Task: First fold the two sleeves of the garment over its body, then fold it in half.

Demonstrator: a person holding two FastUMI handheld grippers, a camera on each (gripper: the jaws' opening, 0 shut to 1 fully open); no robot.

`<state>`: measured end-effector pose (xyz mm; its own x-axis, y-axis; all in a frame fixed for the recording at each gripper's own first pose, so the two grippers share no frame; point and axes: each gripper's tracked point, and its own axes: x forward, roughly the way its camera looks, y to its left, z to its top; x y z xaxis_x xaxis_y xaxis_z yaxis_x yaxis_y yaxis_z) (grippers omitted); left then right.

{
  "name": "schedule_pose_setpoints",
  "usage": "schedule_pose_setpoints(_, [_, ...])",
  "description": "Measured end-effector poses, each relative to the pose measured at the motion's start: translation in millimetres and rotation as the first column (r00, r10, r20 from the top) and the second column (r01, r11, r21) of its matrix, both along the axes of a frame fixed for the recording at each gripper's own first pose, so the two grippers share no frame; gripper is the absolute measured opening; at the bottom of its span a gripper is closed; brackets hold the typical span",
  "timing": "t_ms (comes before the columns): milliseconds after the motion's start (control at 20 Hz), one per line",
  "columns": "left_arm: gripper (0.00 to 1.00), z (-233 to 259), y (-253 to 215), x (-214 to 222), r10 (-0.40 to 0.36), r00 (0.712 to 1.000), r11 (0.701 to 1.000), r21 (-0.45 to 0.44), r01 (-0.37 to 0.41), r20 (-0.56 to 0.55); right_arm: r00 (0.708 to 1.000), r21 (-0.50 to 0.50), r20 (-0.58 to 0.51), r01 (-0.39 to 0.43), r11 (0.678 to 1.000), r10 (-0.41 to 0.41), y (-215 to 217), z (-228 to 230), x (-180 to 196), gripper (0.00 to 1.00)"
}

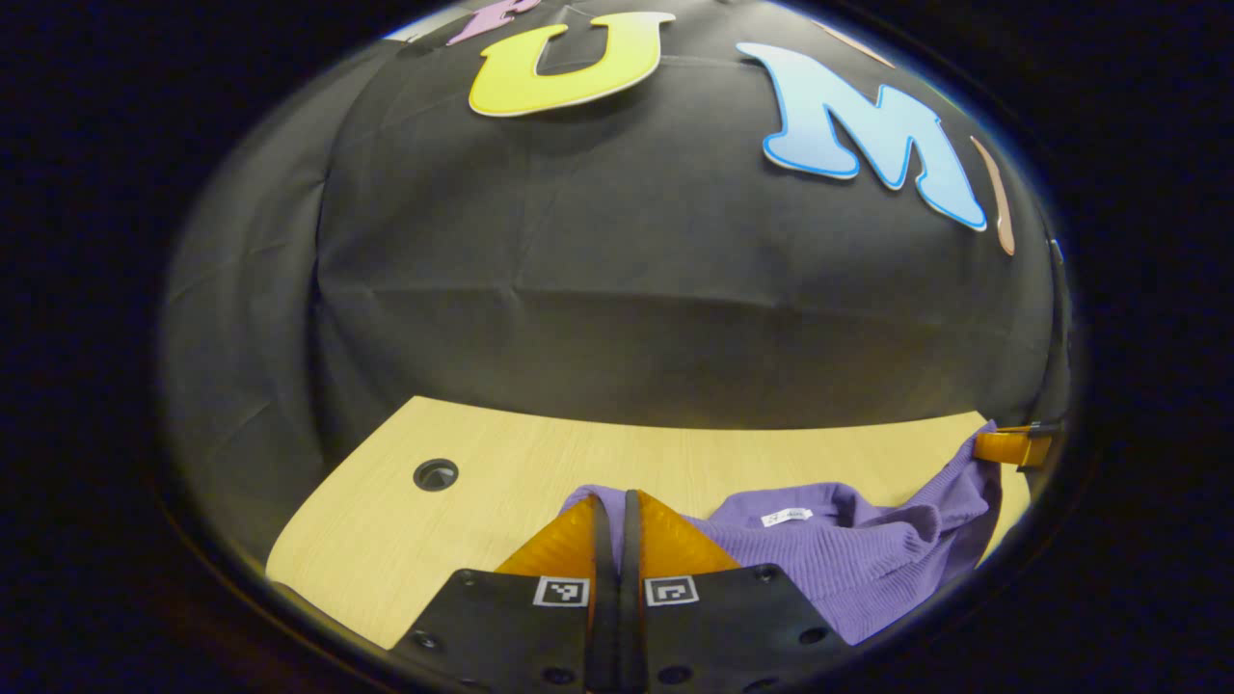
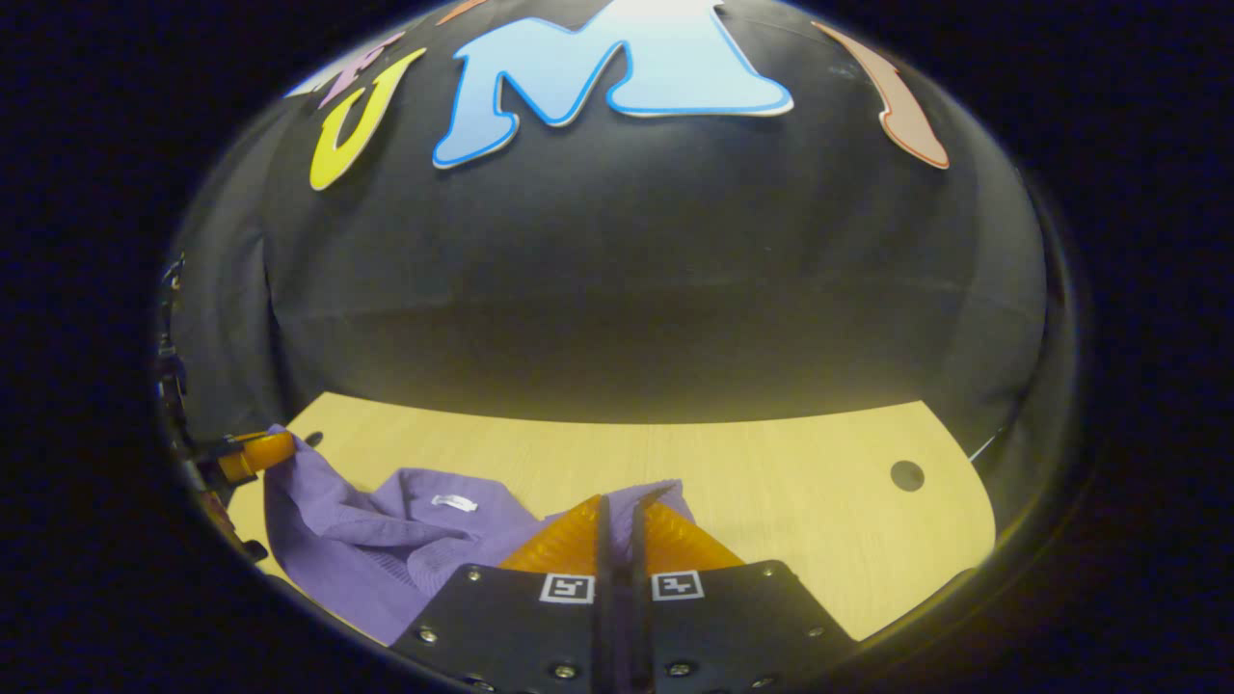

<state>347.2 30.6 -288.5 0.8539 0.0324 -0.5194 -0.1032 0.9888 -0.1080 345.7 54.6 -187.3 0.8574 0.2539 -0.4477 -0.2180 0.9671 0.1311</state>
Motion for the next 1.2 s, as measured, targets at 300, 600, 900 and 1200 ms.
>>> schedule_pose_setpoints(300, [0.21,10.4,-16.7,-1.8,-0.02,1.0,0.999,-0.038,0.02,0.009,1.0,-0.027,0.006,-0.021,0.999,0.021,3.4,6.0,-5.5,0.22])
schedule_pose_setpoints(600, [0.86,41.6,-48.8,-20.9,-0.076,0.995,0.996,-0.038,0.078,0.057,0.998,-0.041,0.065,0.003,0.999,-0.001,-10.2,42.7,-22.1,0.68])
schedule_pose_setpoints(900, [0.95,110.6,-58.5,-58.5,-0.113,0.979,0.992,-0.03,0.12,0.172,0.979,-0.043,0.201,0.04,0.998,-0.03,-15.8,112.2,-70.1,0.67])
schedule_pose_setpoints(1200, [0.94,199.1,-39.6,-106.2,-0.135,0.937,0.99,-0.004,0.144,0.321,0.958,0.011,0.28,0.061,0.998,-0.062,6.3,164.9,-127.1,0.67])
